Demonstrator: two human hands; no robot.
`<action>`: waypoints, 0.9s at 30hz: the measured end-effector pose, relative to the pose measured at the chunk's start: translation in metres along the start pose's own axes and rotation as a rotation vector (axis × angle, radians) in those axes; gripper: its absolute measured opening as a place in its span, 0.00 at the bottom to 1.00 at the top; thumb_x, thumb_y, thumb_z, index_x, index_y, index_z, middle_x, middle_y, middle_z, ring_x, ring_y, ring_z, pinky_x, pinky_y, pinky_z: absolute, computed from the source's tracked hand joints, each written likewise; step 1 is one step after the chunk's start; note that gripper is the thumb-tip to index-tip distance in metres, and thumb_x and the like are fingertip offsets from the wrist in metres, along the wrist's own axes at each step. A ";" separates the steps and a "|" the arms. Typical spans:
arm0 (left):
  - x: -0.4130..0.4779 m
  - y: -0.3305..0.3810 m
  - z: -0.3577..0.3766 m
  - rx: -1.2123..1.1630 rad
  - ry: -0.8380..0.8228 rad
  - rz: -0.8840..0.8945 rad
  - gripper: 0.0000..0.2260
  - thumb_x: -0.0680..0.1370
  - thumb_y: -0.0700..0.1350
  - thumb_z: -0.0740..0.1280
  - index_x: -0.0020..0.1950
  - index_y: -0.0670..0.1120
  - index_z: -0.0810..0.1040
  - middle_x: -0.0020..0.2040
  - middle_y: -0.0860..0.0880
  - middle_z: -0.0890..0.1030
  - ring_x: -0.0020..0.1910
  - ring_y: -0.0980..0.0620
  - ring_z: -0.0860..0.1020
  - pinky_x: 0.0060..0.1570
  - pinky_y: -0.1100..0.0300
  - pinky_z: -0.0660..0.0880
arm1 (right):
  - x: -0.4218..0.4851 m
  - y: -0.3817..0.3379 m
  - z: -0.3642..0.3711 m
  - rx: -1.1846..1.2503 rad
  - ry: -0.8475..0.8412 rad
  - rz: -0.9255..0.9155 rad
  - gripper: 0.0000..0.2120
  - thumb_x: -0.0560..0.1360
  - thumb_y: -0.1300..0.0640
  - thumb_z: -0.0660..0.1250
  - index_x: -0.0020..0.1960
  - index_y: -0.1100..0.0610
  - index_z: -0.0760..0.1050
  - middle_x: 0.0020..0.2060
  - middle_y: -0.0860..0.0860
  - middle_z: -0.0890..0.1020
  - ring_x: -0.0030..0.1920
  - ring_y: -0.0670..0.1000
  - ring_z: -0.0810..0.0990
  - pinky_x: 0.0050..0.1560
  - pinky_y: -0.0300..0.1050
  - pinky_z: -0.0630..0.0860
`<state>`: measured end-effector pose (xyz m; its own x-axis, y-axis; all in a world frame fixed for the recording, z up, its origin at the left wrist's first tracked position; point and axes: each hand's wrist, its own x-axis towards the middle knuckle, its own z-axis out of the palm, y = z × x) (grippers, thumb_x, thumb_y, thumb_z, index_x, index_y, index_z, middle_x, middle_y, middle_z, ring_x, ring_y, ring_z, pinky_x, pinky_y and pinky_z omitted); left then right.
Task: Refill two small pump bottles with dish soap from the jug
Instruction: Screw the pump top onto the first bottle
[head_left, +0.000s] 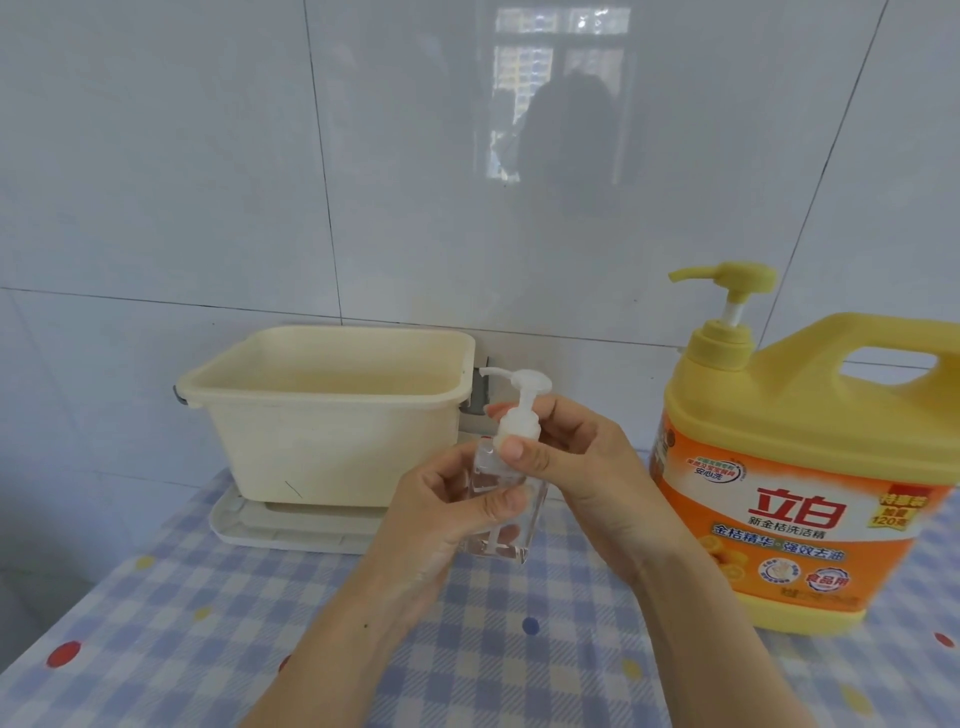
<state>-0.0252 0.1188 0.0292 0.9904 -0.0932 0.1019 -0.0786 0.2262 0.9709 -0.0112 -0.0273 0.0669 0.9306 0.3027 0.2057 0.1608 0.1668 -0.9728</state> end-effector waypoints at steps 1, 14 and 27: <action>0.000 0.000 0.000 -0.010 0.005 -0.001 0.20 0.60 0.43 0.79 0.51 0.45 0.85 0.51 0.41 0.85 0.54 0.40 0.82 0.53 0.38 0.79 | -0.001 -0.001 -0.001 0.015 -0.040 0.004 0.18 0.68 0.55 0.75 0.56 0.56 0.81 0.47 0.48 0.85 0.49 0.46 0.83 0.47 0.35 0.78; -0.001 0.000 0.001 -0.008 -0.006 -0.017 0.20 0.60 0.44 0.77 0.51 0.46 0.85 0.51 0.43 0.85 0.54 0.41 0.82 0.55 0.39 0.78 | 0.001 0.002 -0.001 -0.002 0.053 0.007 0.21 0.62 0.52 0.75 0.53 0.60 0.81 0.48 0.53 0.85 0.48 0.48 0.83 0.46 0.36 0.79; -0.003 0.001 0.003 -0.031 -0.038 -0.036 0.20 0.60 0.43 0.76 0.51 0.47 0.85 0.50 0.44 0.86 0.54 0.43 0.83 0.47 0.47 0.81 | 0.000 0.002 -0.001 0.011 0.021 0.003 0.18 0.63 0.55 0.74 0.49 0.63 0.80 0.51 0.48 0.85 0.50 0.47 0.83 0.46 0.37 0.79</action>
<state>-0.0284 0.1163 0.0309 0.9875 -0.1379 0.0759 -0.0392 0.2515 0.9671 -0.0102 -0.0277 0.0651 0.9379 0.2831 0.2003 0.1544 0.1764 -0.9721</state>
